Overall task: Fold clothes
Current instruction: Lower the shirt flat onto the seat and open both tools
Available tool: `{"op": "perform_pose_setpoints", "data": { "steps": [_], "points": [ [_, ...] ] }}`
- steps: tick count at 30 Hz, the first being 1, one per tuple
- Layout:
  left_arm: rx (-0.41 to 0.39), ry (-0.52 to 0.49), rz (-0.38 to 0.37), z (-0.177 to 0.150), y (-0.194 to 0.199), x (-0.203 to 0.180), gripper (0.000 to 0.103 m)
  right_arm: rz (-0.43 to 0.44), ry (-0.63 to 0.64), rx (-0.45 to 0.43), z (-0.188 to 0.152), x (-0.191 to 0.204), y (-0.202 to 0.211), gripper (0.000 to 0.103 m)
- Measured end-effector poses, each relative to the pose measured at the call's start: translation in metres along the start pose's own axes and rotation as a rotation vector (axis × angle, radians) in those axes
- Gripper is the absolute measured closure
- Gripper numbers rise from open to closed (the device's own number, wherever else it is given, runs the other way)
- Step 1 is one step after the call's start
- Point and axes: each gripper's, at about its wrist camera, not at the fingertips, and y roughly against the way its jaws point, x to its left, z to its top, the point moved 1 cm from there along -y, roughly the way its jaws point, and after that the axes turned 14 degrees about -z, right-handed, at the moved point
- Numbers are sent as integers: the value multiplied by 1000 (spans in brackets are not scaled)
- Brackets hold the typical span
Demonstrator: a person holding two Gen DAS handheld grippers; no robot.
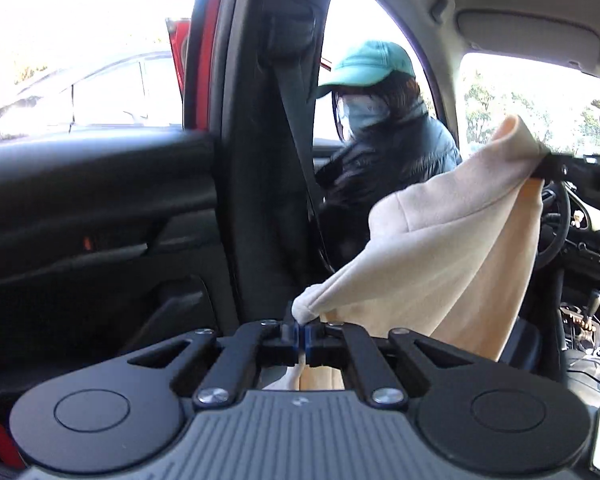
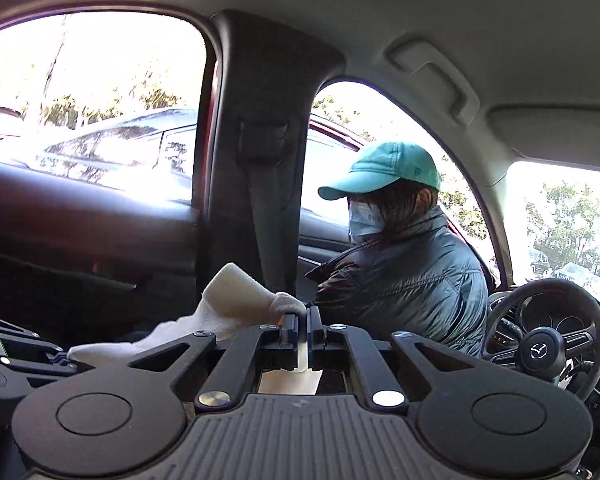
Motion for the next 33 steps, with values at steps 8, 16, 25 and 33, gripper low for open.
{"op": "perform_pose_setpoints", "data": {
  "steps": [8,16,25,33],
  "points": [
    [153,-83,-30,-72,50,-10,101,145,43,84,-71,11,68,99],
    [431,-171,-68,-174,82,-17,101,425,196,407,-190,56,122,98],
    [471,-174,-97,-174,97,-17,64,569,141,522,-207,34,145,75],
    [394,-83,-135,-140,110,-9,32,418,68,484,-188,10,122,54]
  ]
}}
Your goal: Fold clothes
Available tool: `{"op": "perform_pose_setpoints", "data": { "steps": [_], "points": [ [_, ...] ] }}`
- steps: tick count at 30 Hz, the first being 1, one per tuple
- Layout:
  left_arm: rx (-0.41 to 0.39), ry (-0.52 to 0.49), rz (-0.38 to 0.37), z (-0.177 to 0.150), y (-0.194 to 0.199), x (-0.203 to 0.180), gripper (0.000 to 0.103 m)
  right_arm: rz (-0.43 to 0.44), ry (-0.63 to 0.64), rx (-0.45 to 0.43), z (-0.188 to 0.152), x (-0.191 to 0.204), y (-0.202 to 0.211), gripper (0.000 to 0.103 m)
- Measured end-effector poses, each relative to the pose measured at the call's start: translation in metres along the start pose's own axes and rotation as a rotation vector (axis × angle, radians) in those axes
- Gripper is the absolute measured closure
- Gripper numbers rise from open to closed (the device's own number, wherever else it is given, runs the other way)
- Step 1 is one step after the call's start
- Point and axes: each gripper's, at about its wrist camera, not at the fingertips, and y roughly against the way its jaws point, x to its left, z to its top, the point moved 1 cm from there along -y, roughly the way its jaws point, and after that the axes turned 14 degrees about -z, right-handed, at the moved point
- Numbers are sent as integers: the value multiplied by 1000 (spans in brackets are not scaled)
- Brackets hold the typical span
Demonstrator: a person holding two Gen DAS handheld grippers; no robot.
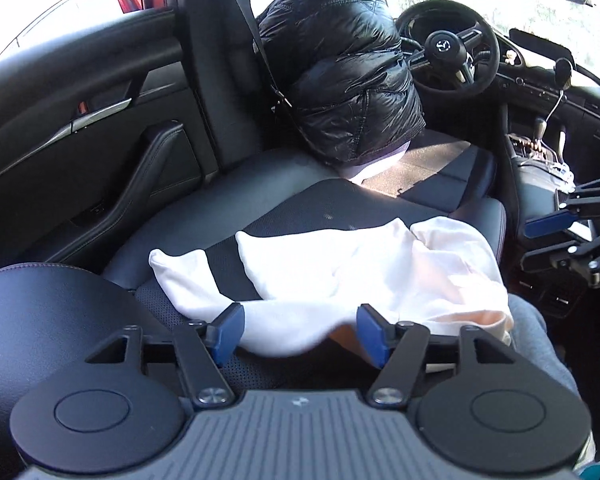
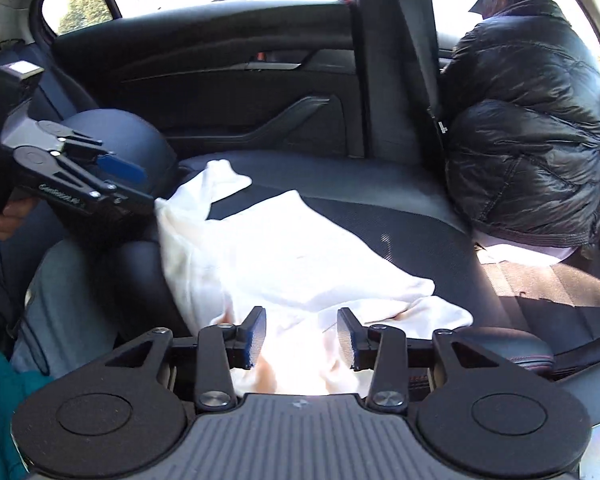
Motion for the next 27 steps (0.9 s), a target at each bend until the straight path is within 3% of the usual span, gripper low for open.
{"op": "perform_pose_setpoints", "data": {
  "steps": [2,5,9,14,19,27],
  "points": [
    [-35,11,-1,6,9,-1,20,-50,-29,14,5,-5,-9,45],
    [-83,9,-6,15,16,-2,17,-122,-74,52,9,-15,-30,43],
    [-62,61,-7,23,-5,7,20,-198,-129,94,15,-33,-63,43],
    [22,155,26,35,-66,29,48,-200,-167,119,29,-46,-104,43],
    [102,202,93,50,-123,52,65,-168,-176,177,43,-52,-155,46],
    [175,197,150,57,-173,65,65,-143,-222,260,43,-64,-210,48]
  ]
}}
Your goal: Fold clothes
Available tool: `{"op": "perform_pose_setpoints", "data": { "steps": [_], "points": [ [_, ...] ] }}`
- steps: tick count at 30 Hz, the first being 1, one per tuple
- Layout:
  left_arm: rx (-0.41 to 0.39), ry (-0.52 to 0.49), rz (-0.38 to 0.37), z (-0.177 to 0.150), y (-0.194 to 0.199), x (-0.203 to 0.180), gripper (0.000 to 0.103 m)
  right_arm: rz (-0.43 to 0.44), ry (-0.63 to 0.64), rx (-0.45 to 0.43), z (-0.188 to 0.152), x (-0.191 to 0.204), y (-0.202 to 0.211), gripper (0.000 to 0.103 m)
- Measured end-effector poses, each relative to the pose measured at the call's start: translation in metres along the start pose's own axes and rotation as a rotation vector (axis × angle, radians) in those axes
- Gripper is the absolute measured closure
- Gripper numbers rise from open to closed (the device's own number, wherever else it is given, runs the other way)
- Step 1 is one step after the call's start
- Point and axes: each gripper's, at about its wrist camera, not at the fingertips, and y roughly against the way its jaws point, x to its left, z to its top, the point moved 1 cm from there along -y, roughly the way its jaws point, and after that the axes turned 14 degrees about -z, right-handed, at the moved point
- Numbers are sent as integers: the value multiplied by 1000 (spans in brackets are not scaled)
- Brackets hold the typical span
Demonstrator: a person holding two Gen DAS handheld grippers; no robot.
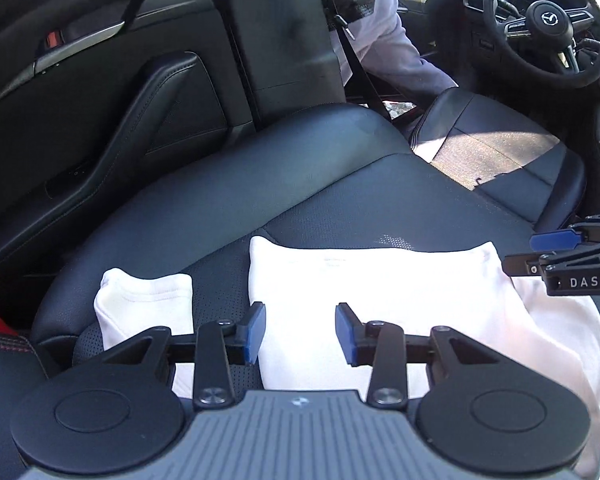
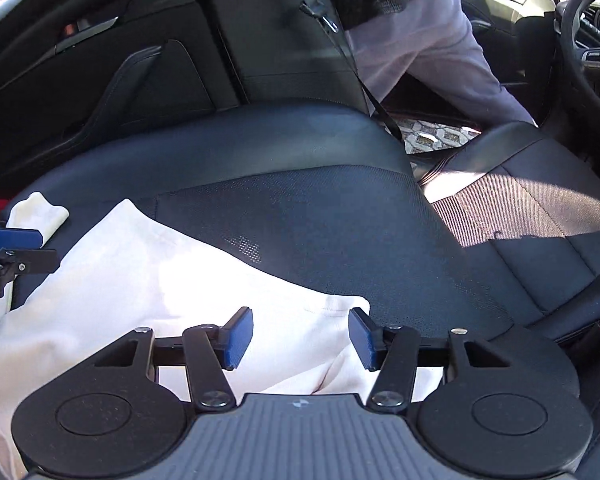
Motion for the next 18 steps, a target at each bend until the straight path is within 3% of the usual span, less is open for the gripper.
{"op": "perform_pose_setpoints", "data": {
  "steps": [16,18],
  "points": [
    [106,12,46,8,-51,8,64,18,-35,90,7,-7,-52,56],
    [116,6,54,8,-54,7,68,20,-25,97,8,-6,-55,57]
  ]
}}
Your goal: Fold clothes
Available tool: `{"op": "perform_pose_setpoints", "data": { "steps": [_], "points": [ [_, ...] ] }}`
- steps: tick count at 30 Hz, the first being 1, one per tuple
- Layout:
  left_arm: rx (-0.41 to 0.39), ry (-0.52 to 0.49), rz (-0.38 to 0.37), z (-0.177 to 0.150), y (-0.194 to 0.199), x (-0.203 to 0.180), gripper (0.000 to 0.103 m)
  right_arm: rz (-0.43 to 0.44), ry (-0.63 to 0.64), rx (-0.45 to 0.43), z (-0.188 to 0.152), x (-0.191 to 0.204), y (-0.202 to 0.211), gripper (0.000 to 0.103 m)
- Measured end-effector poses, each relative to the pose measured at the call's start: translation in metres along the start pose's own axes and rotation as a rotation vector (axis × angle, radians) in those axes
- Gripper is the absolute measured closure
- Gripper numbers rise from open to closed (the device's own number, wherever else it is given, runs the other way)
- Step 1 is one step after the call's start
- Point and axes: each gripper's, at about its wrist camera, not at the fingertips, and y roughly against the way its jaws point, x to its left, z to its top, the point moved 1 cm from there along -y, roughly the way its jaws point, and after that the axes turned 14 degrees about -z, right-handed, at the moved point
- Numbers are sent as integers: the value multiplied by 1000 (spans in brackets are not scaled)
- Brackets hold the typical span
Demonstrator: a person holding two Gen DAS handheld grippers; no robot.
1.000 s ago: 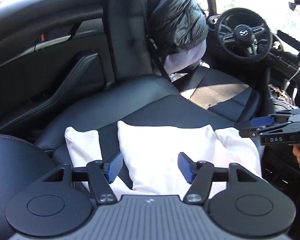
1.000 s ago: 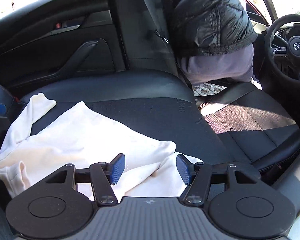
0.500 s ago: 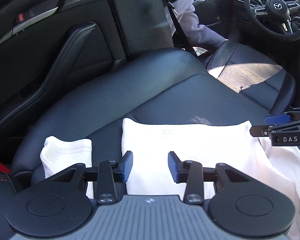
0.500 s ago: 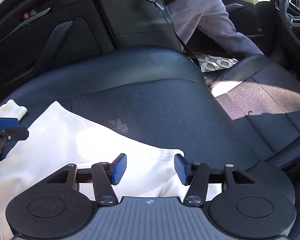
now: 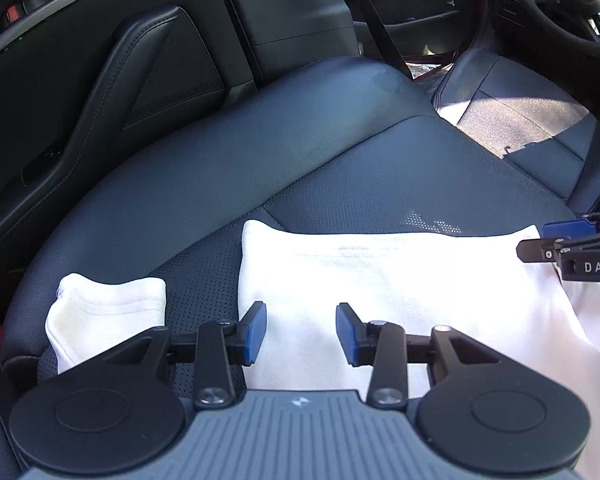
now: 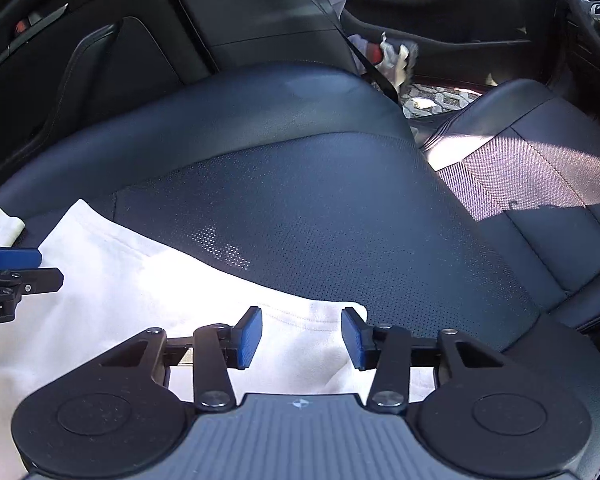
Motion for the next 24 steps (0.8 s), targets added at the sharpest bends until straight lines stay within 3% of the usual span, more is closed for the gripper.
{"op": "perform_pose_setpoints", "data": {
  "steps": [8,16,18,19,24],
  "points": [
    [11,-9,34,2,-5,1,99,-3,40,27,2,5,-10,65],
    [8,13,32,6,-6,5,95,-5,6,19,9,-4,-11,71],
    [4,13,37,9,-6,6,87,-7,0,22,11,-9,-13,71],
    [3,13,39,10,-7,6,77,-5,-3,28,12,-10,-15,71],
    [6,18,64,16,-12,5,76,-6,-10,57,14,-15,-23,70]
  ]
}}
